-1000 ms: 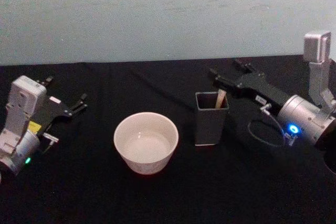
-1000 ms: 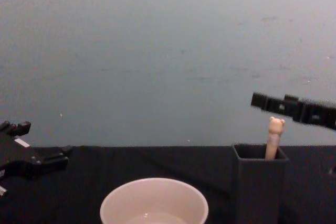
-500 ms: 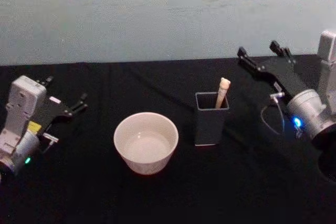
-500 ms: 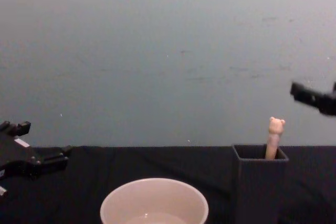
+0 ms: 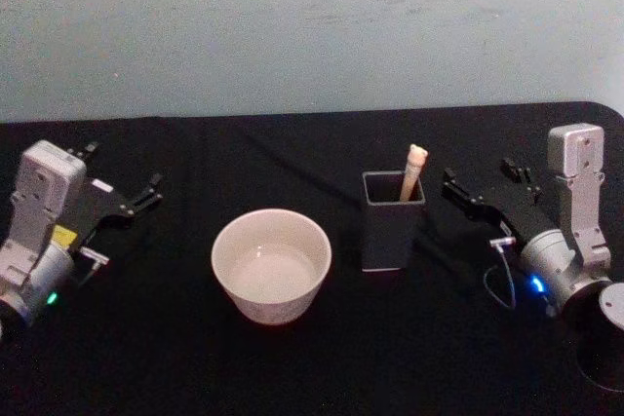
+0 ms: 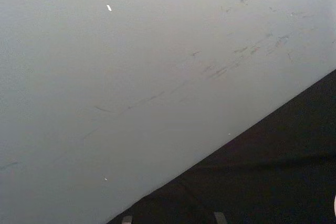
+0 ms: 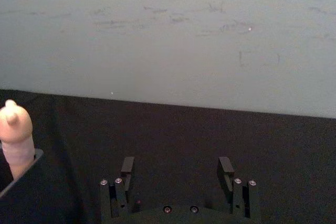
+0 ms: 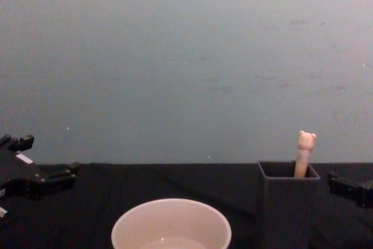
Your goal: Pick up the stirring spoon with one hand, stir inside the cup, then place it back in its original position.
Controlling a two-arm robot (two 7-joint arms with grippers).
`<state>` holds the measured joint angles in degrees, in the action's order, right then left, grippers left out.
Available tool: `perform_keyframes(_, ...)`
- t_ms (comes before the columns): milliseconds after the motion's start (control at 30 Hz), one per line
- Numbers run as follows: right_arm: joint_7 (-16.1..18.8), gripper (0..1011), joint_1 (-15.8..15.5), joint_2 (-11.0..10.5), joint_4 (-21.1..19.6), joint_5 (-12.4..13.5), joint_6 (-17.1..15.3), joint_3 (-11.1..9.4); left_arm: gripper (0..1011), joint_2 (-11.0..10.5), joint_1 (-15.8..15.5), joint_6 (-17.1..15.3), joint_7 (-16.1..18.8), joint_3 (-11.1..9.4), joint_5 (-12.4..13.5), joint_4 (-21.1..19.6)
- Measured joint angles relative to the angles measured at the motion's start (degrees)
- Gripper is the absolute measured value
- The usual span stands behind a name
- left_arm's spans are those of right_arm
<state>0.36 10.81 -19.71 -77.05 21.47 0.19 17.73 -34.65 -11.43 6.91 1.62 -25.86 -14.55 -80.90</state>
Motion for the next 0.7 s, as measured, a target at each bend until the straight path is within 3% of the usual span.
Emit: perform_keyframes(700,0.4,1000,0.1,0.0,0.2,0.0,-0.2,-0.1,1002,0.0,0.0,0.0,0.0,0.0,0.0,0.0)
